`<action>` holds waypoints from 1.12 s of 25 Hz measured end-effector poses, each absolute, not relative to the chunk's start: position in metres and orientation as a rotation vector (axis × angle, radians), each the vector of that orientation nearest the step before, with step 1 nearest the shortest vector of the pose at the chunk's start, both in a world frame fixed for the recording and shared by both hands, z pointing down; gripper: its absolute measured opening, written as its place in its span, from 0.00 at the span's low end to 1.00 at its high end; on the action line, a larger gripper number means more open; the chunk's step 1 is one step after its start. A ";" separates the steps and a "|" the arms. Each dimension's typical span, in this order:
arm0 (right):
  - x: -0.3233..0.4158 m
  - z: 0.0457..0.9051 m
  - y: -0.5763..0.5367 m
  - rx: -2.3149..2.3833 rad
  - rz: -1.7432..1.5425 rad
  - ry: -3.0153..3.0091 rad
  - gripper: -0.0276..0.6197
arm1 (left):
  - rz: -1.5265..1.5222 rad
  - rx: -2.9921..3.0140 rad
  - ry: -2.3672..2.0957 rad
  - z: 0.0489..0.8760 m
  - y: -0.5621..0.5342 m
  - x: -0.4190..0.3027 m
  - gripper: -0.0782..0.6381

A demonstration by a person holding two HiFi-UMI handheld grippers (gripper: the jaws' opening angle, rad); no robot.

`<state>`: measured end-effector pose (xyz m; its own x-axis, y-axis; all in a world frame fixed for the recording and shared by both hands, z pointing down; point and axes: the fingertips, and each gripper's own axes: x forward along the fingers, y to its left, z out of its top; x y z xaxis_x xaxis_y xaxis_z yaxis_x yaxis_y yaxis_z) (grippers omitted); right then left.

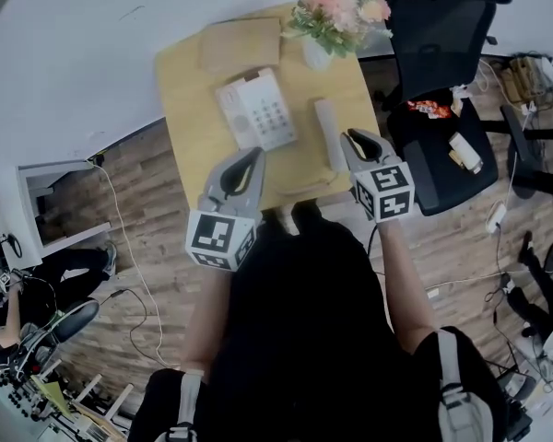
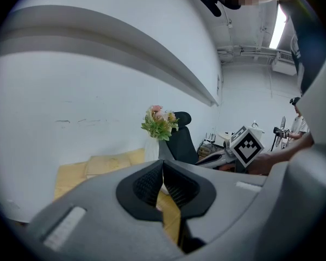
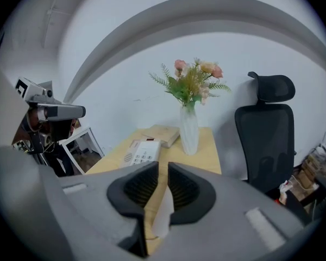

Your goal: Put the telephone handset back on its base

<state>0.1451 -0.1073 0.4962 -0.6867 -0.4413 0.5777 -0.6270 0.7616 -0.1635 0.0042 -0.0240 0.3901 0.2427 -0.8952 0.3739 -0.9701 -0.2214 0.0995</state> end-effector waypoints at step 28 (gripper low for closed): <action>0.126 0.587 -0.101 0.920 0.562 -2.162 0.36 | 0.365 2.245 -1.596 0.410 -0.032 -0.040 0.12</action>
